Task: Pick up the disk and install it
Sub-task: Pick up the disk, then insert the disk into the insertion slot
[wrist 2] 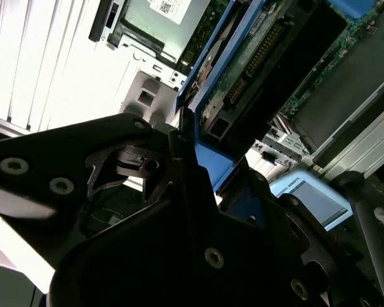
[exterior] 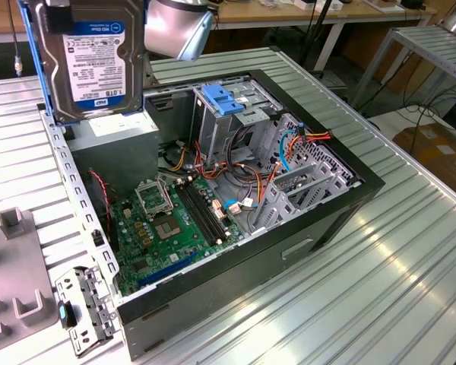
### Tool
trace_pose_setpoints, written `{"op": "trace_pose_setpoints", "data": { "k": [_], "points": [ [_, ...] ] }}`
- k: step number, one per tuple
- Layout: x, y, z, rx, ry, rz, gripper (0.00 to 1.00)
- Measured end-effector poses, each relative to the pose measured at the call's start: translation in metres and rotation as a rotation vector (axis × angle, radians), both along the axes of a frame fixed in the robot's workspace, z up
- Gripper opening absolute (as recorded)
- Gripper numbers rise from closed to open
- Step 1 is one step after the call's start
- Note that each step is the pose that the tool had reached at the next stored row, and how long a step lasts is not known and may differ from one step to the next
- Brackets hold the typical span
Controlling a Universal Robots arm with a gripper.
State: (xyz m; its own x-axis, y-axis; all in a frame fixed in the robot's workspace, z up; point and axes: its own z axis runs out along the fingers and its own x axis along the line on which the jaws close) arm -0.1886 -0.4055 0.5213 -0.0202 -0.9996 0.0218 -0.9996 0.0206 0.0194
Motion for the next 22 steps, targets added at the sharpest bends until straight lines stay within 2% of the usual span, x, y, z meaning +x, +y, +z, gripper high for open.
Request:
{"op": "trace_pose_setpoints", "data": {
  "k": [6, 8, 17, 19, 22],
  "points": [
    [0.0177, 0.0000, 0.0000, -0.0001, 0.0000, 0.000, 0.37],
    [0.0274, 0.0000, 0.0000, 0.0000, 0.0000, 0.000, 0.37],
    [0.0523, 0.0000, -0.0001, 0.0000, 0.0000, 0.000, 0.37],
    [0.0606, 0.0000, -0.0001, 0.0000, 0.0000, 0.000, 0.37],
    [0.0625, 0.0000, -0.0001, 0.0000, 0.0001, 0.000, 0.37]
  ]
}}
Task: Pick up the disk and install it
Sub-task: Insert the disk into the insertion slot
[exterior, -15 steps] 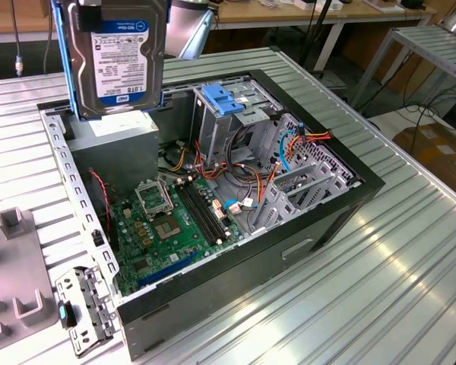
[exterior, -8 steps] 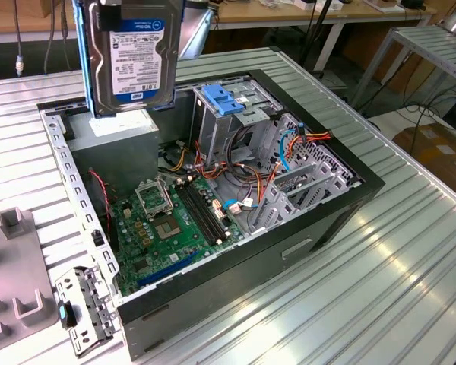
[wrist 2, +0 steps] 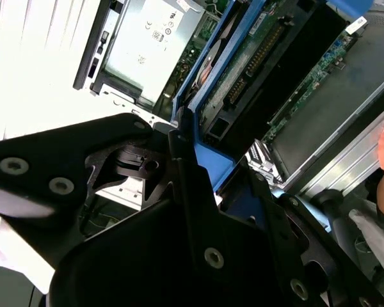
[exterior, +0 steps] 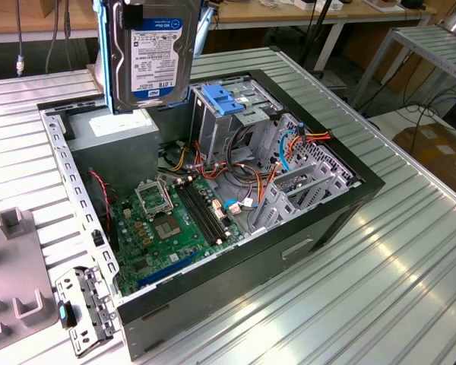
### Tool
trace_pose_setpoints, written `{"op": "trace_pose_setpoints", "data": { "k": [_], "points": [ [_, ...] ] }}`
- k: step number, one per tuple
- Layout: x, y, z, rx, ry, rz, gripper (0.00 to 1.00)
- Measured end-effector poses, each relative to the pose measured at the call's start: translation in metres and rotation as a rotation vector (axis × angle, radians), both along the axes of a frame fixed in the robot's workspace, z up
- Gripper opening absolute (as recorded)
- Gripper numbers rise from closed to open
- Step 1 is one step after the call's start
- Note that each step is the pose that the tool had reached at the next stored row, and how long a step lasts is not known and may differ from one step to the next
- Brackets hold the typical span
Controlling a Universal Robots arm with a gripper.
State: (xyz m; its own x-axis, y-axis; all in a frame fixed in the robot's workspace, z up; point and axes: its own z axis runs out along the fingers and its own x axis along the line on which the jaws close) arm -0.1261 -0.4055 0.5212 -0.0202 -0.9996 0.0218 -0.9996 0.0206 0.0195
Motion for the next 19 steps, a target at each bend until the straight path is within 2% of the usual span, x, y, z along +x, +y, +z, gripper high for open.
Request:
{"op": "trace_pose_setpoints", "data": {
  "k": [9, 12, 14, 16, 18, 19],
  "points": [
    [0.0008, -0.0006, 0.0000, 0.0000, -0.0002, 0.000, 0.37],
    [0.0009, -0.0009, 0.0000, -0.0001, -0.0050, 0.000, 0.37],
    [0.0008, -0.0009, -0.0001, -0.0001, -0.0131, 0.000, 0.37],
    [0.0008, -0.0010, -0.0003, 0.0001, -0.0247, 0.000, 0.37],
    [0.0008, -0.0010, -0.0005, 0.0000, -0.0443, 0.000, 0.37],
    [0.0009, -0.0009, -0.0006, 0.0000, -0.0477, 0.000, 0.37]
  ]
}}
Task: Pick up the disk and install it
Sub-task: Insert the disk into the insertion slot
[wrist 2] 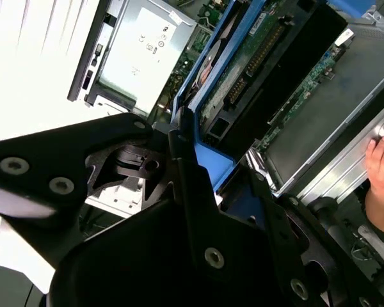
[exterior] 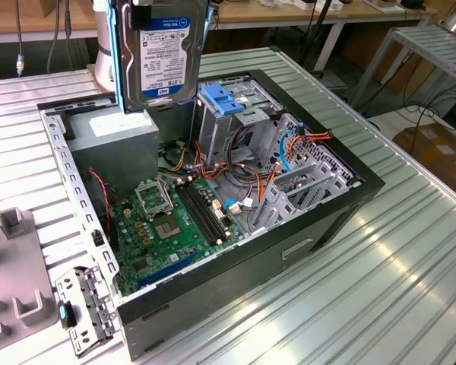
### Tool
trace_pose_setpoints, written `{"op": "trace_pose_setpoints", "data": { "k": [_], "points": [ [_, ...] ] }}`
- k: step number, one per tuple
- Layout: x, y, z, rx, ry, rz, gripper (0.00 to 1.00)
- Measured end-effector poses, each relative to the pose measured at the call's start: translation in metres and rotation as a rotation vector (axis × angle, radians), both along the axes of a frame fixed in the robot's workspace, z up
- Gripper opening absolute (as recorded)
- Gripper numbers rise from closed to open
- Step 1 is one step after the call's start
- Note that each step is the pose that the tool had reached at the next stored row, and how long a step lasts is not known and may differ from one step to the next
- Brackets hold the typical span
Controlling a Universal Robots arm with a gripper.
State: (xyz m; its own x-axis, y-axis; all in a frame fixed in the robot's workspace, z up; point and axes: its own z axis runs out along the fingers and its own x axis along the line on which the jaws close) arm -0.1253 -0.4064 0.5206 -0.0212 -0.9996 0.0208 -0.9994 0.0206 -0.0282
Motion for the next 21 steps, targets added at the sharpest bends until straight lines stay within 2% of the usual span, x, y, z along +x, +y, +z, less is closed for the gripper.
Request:
{"op": "trace_pose_setpoints", "data": {
  "k": [2, 9, 15, 17, 21],
  "points": [
    [0.0001, 0.0000, -0.0001, 0.0000, -0.0021, 0.000, 0.37],
    [-0.0001, -0.0008, -0.0007, 0.0003, -0.0027, 0.000, 0.37],
    [0.0000, -0.0107, -0.0014, 0.0000, -0.0026, 0.000, 0.37],
    [0.0000, -0.0167, -0.0016, -0.0001, -0.0019, 0.000, 0.37],
    [0.0001, -0.0237, -0.0018, -0.0002, -0.0008, 0.000, 0.37]
  ]
}}
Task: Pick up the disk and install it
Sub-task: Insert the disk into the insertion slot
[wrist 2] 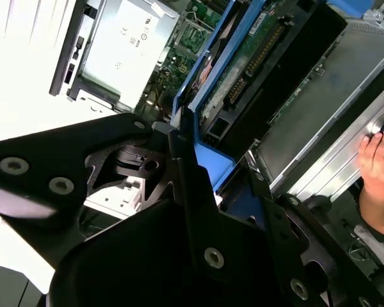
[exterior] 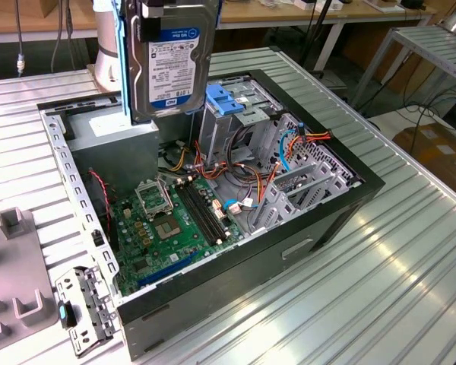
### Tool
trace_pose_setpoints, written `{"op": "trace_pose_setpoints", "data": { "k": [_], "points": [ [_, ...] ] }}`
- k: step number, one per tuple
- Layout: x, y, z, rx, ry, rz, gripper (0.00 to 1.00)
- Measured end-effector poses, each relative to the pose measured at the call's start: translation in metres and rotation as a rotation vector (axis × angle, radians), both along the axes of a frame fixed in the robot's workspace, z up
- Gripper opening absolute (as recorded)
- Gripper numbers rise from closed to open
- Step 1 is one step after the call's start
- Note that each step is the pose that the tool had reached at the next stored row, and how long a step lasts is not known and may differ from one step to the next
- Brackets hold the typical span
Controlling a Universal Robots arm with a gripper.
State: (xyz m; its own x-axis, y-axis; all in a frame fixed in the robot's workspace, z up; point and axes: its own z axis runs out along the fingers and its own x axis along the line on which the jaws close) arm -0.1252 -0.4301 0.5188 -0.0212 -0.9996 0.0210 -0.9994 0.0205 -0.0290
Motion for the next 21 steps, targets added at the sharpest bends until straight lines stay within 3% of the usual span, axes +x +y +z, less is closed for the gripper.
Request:
{"op": "trace_pose_setpoints", "data": {
  "k": [7, 13, 18, 21],
  "points": [
    [0.0000, -0.0124, -0.0004, -0.0017, 0.0002, 0.000, 0.37],
    [0.0000, -0.0271, -0.0008, -0.0039, 0.0001, 0.000, 0.37],
    [0.0000, -0.0452, -0.0012, -0.0080, 0.0002, 0.000, 0.37],
    [0.0000, -0.0493, -0.0015, -0.0089, 0.0002, 0.000, 0.37]
  ]
}}
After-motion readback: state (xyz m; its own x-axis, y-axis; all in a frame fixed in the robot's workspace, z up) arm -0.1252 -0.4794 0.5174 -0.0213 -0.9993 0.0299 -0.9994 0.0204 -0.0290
